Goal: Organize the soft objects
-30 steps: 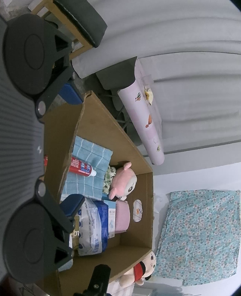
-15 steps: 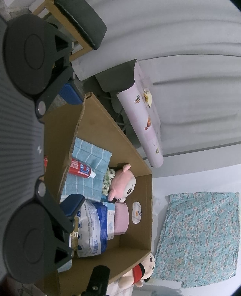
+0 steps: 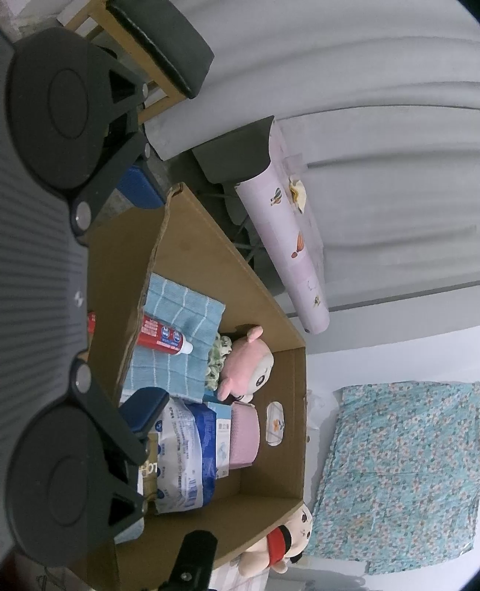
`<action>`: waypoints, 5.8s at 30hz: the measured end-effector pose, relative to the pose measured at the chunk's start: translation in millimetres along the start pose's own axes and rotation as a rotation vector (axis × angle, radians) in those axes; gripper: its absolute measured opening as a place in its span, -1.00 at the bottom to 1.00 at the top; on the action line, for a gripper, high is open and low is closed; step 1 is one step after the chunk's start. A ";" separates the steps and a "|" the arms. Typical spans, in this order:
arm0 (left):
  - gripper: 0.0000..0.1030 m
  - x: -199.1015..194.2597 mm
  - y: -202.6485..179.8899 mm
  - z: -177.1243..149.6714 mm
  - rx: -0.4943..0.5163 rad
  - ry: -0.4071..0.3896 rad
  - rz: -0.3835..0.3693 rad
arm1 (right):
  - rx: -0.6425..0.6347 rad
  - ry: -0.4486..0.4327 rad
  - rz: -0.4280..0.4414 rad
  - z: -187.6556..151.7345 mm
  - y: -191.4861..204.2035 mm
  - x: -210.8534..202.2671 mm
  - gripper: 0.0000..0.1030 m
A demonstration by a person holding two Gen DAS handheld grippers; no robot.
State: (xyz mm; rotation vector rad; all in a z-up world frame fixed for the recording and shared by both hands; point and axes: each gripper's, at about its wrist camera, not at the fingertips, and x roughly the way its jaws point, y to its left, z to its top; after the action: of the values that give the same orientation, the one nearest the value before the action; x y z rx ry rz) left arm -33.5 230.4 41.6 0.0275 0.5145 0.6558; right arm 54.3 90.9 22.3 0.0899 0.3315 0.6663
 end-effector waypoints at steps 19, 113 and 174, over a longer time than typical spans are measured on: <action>1.00 -0.4 -2.9 1.4 -0.007 0.022 0.006 | 0.008 0.000 -0.003 2.2 -1.0 -3.6 0.78; 1.00 -1.0 -3.1 1.1 -0.019 0.031 0.028 | 0.001 0.008 0.001 -0.9 3.1 -2.4 0.79; 1.00 -6.7 -6.2 0.6 -0.027 0.019 0.042 | -0.001 0.014 0.002 -3.2 4.9 -2.5 0.80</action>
State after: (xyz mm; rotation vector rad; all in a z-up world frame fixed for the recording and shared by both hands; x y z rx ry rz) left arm -34.2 221.6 44.0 0.0070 0.5248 0.7046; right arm 48.6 93.1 20.9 0.0843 0.3443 0.6692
